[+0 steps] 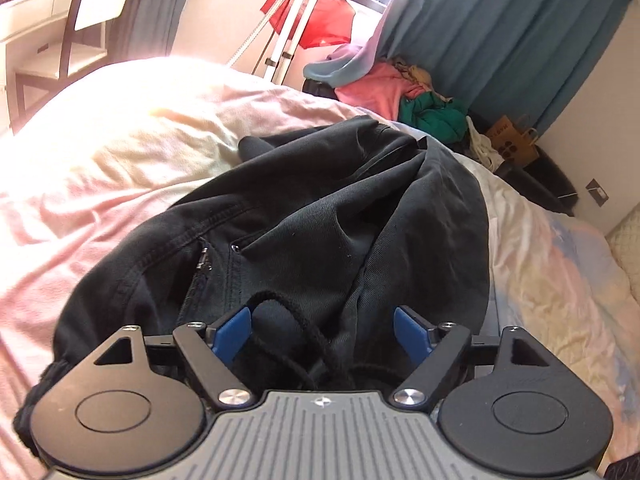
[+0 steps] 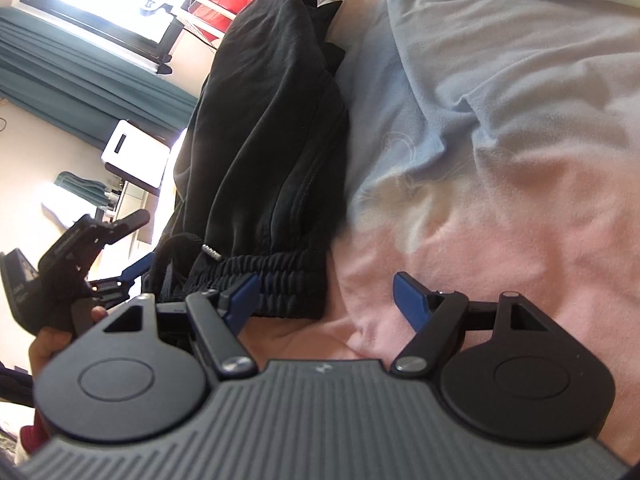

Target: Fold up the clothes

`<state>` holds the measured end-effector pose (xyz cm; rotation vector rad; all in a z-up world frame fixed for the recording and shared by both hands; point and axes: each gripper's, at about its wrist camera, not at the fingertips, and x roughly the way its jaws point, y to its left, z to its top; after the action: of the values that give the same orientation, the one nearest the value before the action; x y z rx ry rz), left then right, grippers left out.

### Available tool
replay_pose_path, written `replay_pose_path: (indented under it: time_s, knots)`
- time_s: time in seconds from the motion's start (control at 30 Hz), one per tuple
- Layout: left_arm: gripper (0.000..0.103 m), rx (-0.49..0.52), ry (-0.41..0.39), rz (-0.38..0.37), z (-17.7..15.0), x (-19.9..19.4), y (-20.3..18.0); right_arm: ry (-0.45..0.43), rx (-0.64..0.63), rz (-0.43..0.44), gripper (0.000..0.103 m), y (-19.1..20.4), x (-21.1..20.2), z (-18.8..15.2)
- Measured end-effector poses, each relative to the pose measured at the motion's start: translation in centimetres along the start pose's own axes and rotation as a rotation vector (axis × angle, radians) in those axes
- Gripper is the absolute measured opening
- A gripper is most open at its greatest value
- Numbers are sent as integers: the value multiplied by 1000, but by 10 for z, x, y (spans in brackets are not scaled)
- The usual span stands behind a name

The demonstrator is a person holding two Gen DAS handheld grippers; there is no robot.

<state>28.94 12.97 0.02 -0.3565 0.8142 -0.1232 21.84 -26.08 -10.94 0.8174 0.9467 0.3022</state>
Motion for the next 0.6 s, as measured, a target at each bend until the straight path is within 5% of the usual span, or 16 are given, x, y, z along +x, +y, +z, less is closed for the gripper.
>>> replay_pose_path:
  time_s: [0.23, 0.6]
  knots:
    - [75, 67, -22, -94, -62, -60, -23, -14, -5, -3, 77, 5, -9, -5]
    - [36, 13, 74, -47, -92, -9, -23, -14, 4, -15, 77, -1, -7, -5]
